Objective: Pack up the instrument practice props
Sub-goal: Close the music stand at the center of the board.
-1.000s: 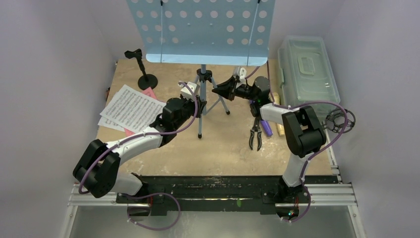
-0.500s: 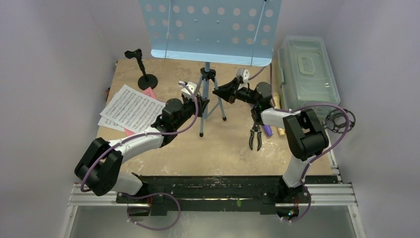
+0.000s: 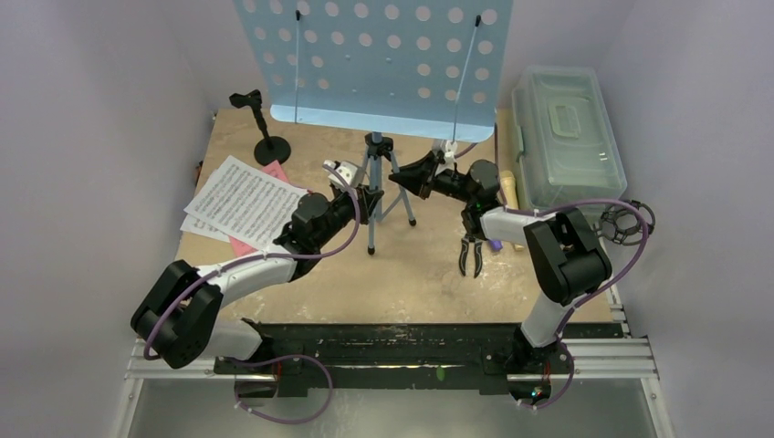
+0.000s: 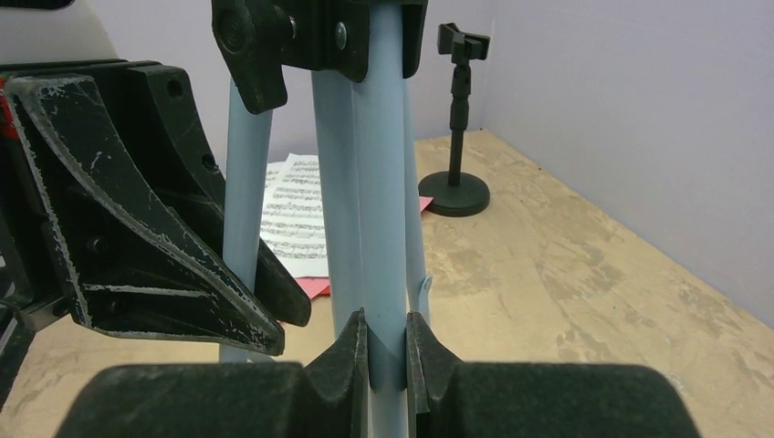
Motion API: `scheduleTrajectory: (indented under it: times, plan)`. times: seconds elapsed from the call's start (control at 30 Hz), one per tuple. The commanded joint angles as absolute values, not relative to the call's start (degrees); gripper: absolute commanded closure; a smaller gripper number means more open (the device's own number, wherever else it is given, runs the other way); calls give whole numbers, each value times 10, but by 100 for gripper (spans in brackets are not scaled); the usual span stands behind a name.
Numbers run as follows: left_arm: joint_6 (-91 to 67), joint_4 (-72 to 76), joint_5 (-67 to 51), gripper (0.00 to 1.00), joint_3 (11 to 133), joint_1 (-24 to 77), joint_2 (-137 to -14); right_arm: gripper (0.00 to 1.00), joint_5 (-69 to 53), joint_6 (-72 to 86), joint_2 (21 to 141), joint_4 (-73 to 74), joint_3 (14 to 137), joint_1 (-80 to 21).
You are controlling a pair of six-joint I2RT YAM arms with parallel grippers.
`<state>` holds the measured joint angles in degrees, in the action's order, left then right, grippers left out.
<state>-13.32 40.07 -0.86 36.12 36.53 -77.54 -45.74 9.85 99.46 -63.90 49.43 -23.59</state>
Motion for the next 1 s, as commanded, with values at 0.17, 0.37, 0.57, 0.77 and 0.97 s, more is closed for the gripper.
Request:
scheduleTrajectory:
  times: [0.17, 0.37, 0.57, 0.77, 0.97]
  plan:
    - [-168, 485, 4, 100, 346, 359, -762, 100, -490, 131, 936, -730, 478, -293]
    - [-174, 486, 11, 100, 332, 360, -752, 100, -455, 123, 943, -744, 462, -295]
    - [-173, 494, 29, 92, 333, 360, -747, 100, -474, 135, 940, -787, 454, -301]
    - [-182, 510, 39, 75, 329, 360, -738, 100, -469, 113, 945, -782, 443, -302]
    - [-185, 511, 49, 53, 301, 360, -696, 100, -462, 100, 948, -779, 436, -302]
